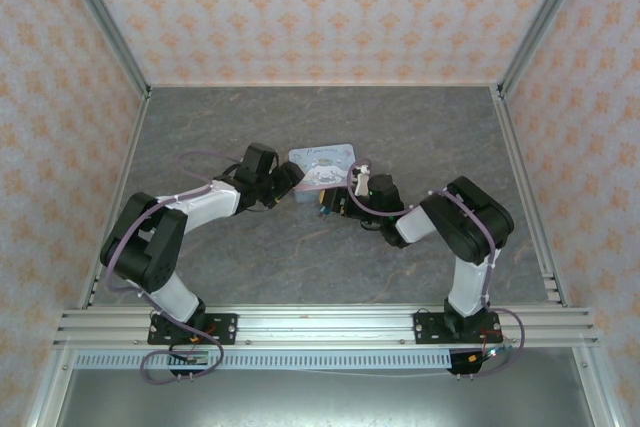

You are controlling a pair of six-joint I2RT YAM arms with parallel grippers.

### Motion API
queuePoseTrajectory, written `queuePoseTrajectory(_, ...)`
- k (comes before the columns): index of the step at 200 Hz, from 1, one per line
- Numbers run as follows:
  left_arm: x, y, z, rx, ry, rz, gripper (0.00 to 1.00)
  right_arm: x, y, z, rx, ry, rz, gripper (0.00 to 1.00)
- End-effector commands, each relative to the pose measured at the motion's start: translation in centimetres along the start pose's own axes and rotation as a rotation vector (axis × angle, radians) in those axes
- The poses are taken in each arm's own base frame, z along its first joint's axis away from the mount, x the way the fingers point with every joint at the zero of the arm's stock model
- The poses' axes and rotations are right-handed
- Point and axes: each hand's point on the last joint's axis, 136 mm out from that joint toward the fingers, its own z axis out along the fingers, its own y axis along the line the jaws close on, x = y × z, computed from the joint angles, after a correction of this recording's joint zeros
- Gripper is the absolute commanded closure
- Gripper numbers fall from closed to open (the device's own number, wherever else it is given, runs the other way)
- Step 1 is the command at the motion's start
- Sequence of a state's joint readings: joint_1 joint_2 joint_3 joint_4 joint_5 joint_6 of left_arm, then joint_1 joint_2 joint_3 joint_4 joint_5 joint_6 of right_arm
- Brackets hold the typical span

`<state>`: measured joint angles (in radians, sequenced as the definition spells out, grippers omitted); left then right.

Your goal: Unlock the padlock with the key

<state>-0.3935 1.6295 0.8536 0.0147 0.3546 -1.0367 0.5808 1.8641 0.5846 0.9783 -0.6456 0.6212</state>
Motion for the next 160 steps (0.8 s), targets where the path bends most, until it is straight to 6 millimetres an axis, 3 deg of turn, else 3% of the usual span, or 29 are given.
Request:
queuePoseTrajectory(1,2.5,3.8,0.7,-0.131,0.067,-0.006,0.27,-0.6,1.8,0.1,-0.078,-0.009,-0.041,0.56)
queuePoseTrajectory(110,2.4,4.2,0.4,-0.148,0.059,-0.005,0.27,0.1,1.0,0.0,-0.034,0.026,-0.039,0.89)
queuePoseTrajectory(160,2.4,4.5,0.1,-0.158,0.053,0.0,0.27,-0.7,1.2,-0.9,-0.009,-0.016,-0.045,0.97)
